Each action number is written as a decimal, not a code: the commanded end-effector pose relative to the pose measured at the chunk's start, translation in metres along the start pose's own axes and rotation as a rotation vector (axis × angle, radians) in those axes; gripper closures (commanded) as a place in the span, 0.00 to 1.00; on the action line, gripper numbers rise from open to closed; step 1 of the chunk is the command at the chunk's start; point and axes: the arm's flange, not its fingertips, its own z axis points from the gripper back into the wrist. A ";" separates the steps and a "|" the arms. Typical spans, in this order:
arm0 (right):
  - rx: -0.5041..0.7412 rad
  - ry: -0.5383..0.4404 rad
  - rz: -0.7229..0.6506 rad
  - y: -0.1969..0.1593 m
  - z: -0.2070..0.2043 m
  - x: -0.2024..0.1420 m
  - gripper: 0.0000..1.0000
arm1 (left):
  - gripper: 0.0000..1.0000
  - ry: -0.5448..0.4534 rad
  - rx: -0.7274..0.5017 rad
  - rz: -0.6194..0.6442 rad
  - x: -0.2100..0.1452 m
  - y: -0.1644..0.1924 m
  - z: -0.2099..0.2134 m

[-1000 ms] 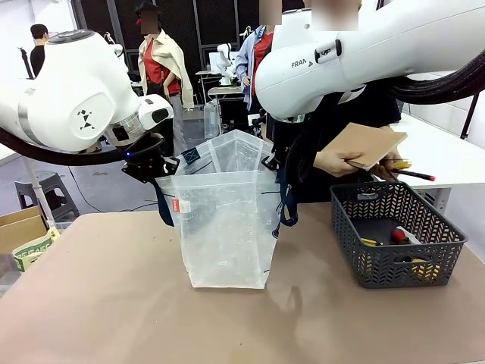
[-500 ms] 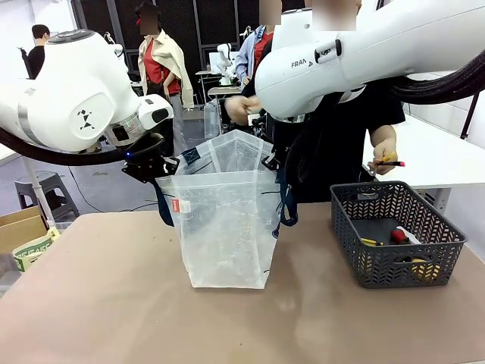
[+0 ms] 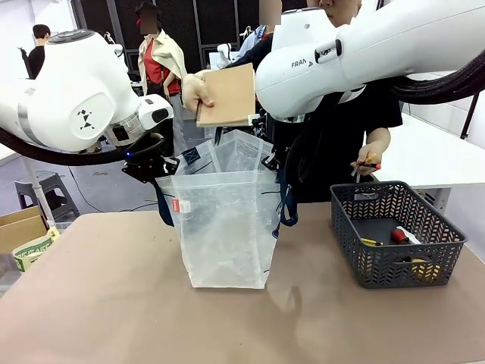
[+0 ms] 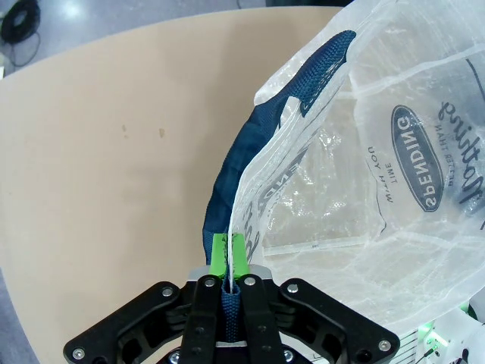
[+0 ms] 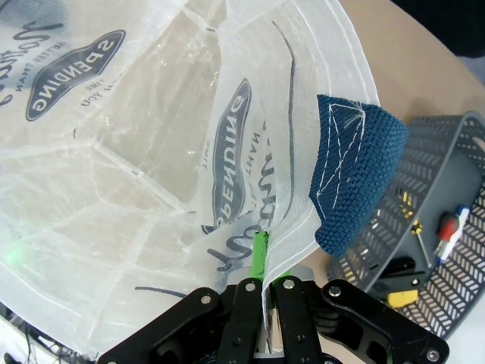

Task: Transfer purchased items from the store into the shopping bag.
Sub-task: Move the Reusable shopping bag to the right side of the table.

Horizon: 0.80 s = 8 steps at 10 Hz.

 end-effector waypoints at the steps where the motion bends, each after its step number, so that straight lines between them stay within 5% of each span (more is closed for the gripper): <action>1: -0.001 0.000 -0.002 -0.001 0.000 -0.001 1.00 | 1.00 -0.009 0.017 -0.008 0.000 0.003 0.002; 8: -0.001 0.000 -0.002 -0.001 0.000 -0.001 1.00 | 1.00 -0.009 0.017 -0.008 0.000 0.003 0.002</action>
